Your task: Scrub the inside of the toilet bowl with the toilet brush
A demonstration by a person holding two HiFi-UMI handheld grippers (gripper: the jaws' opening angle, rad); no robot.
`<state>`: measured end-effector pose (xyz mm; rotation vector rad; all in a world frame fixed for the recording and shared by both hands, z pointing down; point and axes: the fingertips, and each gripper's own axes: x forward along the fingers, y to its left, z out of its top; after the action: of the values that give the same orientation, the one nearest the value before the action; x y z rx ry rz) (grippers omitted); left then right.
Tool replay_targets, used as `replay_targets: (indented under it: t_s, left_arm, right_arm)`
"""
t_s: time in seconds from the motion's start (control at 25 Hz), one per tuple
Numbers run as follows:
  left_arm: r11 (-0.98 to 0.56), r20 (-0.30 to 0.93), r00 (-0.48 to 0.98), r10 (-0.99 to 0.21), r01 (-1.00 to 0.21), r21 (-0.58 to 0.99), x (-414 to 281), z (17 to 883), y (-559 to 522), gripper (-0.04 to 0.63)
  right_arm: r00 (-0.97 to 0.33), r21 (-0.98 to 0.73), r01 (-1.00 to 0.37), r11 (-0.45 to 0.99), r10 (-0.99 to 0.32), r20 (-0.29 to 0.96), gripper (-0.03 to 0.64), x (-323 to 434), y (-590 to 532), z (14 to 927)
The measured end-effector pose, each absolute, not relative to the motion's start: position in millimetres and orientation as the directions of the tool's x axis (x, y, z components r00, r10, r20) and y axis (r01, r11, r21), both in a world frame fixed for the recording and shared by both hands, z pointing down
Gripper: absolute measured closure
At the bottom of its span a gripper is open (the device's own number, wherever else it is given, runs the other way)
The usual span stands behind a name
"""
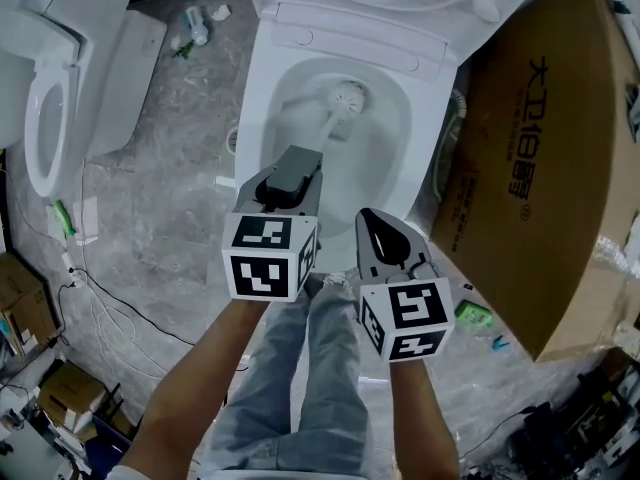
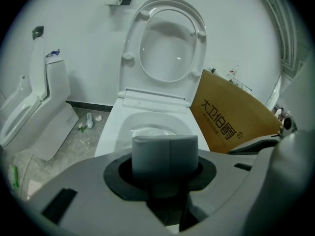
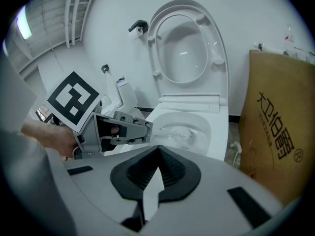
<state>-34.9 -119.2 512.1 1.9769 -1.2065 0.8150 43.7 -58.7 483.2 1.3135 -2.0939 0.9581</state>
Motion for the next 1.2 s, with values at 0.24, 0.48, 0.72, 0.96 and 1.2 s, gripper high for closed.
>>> replay_targets:
  t_s: [0.24,0.48,0.72,0.96,1.2]
  left_arm:
    - [-0.313,0.794,0.336,-0.506,-0.930,0.194,-53,508,-114,0.439]
    - [-0.290,0.805,0.298,-0.513,-0.943,0.164,-72,504,-106,0.439]
    - [-0.277,0.823,0.270,-0.499,-0.950,0.143,-88,503,-93,0.439]
    - [-0.271,0.846,0.240,-0.476,-0.955,0.118,-106,501,-75,0.439]
    - [-0.284,0.869,0.223,-0.441,-0.954,0.101,-117,500,-54,0.439]
  right_arm:
    - [-0.431,-0.305,-0.901,0.308,-0.562,0.706,0.618,40,-53,480]
    - [-0.438,-0.304,-0.897,0.320,-0.556,0.706,0.618,38,-44,473]
    - [-0.445,-0.305,-0.893,0.330,-0.552,0.705,0.618,33,-38,469]
    - [-0.445,-0.300,-0.893,0.336,-0.557,0.701,0.618,25,-32,464]
    - [-0.440,-0.293,-0.895,0.335,-0.561,0.701,0.618,18,-21,459]
